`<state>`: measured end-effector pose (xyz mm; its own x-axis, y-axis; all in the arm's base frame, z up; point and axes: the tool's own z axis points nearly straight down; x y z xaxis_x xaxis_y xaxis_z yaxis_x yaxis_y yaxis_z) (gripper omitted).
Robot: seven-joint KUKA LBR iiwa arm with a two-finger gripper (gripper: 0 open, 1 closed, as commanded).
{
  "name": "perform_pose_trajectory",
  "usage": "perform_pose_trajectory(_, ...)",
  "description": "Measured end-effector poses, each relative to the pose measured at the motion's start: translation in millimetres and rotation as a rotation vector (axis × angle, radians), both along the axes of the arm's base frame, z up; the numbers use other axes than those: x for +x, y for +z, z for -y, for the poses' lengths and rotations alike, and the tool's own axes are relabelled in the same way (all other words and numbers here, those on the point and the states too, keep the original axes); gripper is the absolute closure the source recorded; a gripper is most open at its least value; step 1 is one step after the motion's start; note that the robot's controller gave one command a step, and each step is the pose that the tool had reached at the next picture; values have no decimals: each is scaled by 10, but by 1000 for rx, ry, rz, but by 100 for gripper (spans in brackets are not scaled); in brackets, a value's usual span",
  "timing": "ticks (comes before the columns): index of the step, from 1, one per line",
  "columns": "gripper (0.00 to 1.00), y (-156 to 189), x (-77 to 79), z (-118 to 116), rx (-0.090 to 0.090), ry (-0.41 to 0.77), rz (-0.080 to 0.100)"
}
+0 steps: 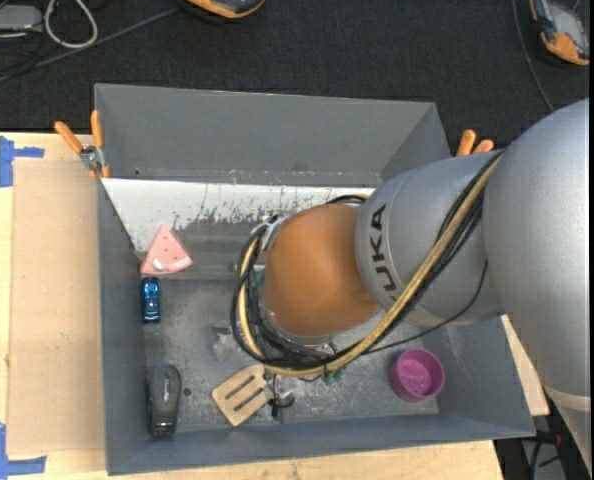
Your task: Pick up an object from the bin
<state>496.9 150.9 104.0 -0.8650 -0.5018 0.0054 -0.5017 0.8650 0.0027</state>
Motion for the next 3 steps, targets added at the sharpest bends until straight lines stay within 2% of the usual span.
perform_pose_trajectory(1, 0, -362, 177, 232, 0, -94, 5)
perform_pose_trajectory(2, 100, -346, 139, 223, 2, -65, 0)
perform_pose_trajectory(3, 100, -343, 139, 224, 2, -65, 0)
